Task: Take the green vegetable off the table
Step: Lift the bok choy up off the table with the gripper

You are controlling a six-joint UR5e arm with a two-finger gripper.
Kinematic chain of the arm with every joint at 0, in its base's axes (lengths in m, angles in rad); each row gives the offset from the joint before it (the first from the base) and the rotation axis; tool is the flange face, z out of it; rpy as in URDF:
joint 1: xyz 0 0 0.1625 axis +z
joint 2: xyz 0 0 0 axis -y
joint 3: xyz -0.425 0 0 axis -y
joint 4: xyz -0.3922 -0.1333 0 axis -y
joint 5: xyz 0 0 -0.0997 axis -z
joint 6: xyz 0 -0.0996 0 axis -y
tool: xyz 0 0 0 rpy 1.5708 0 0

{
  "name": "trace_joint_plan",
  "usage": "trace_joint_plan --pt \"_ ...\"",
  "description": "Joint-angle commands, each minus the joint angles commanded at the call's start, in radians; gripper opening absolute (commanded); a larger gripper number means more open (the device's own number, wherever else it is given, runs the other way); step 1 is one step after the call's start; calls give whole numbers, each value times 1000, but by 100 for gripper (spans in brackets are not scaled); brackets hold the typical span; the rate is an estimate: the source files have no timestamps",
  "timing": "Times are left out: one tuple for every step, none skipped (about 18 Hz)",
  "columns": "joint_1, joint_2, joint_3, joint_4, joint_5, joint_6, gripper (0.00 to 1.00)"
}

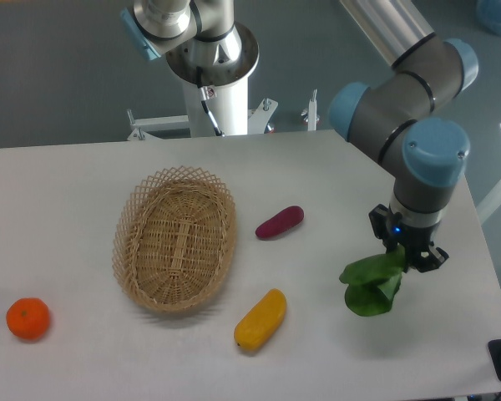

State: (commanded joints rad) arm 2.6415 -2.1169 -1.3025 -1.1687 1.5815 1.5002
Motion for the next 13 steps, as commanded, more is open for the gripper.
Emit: trace_joint_plan --pt "-6 -2 2 0 0 -3 43" --pt "-8 -3 3 -3 0 -3 43" --pt "-8 -3 0 -2 5 -3 43" --pt "-9 -5 3 -2 3 -2 43" --pt "-9 -5 5 -2 2 -2 43" --pt "-9 -5 5 0 0 -2 43" --pt "-9 -6 5 0 -3 -2 43" --pt "-9 -8 6 0 -5 -2 43" --pt "-9 -9 11 0 -5 -2 43" --pt "-9 -9 11 0 -6 -2 43" --pt "-9 -9 11 0 -6 -2 43" --pt "-9 -9 11 0 -6 -2 43" --pt "-9 -9 11 1 -6 -2 43"
